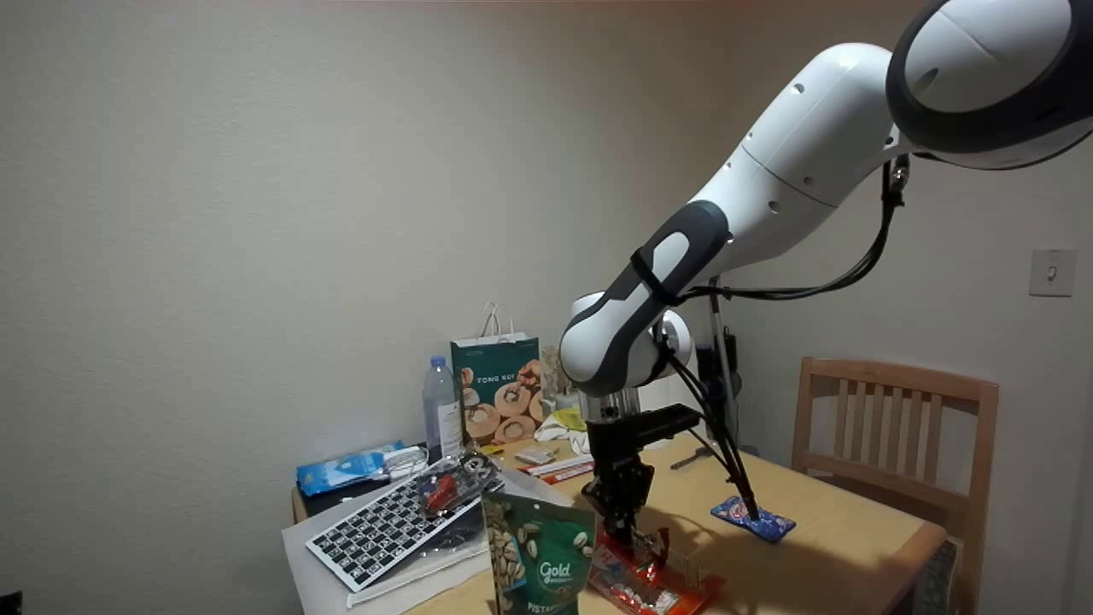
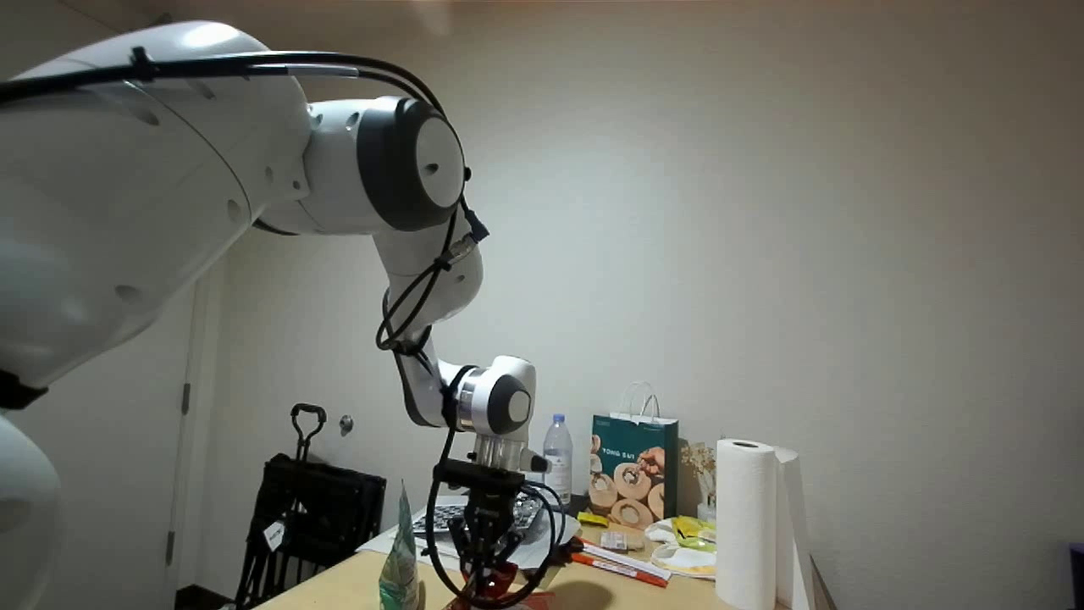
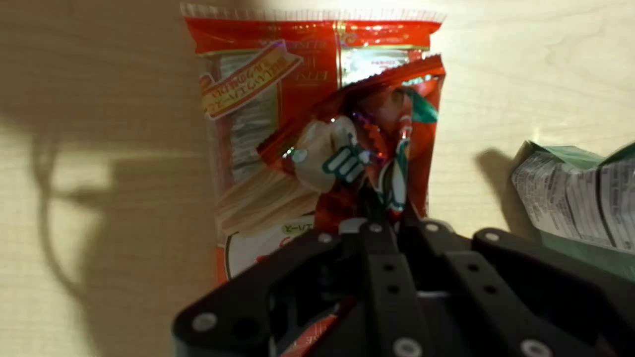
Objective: Pick up the small red plastic and put on top of the big red plastic
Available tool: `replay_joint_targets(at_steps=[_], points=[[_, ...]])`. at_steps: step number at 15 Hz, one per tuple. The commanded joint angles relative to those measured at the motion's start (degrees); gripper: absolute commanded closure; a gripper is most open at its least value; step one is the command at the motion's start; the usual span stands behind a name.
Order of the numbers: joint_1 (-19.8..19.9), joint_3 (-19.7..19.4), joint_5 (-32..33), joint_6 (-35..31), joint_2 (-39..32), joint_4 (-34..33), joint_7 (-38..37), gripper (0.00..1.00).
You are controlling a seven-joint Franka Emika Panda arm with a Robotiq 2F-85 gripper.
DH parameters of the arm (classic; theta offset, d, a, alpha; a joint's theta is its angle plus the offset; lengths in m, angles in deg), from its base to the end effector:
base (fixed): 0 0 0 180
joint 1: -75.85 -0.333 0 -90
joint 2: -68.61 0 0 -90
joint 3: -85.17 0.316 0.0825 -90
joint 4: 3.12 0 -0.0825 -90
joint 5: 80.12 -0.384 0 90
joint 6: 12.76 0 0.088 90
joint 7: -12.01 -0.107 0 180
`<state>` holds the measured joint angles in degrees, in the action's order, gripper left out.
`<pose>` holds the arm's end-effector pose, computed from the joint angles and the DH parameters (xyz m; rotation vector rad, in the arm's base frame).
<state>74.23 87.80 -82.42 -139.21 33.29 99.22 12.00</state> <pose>0.6335 0.0468 0.1932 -3.0762 -0.0633 0.3045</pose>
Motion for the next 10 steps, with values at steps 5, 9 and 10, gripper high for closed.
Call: replay_joint_targets(at_steps=[5, 9, 10], points=[[0.1, -0.9, 0.4, 2.3, -2.3, -1.5, -0.2, 0.66], [-0.2, -1.0, 0.5, 2.7, -2.7, -1.8, -0.5, 0.42], [-0.4, -1.1, 0.6, 2.7, -2.5, -1.7, -0.6, 0.34]])
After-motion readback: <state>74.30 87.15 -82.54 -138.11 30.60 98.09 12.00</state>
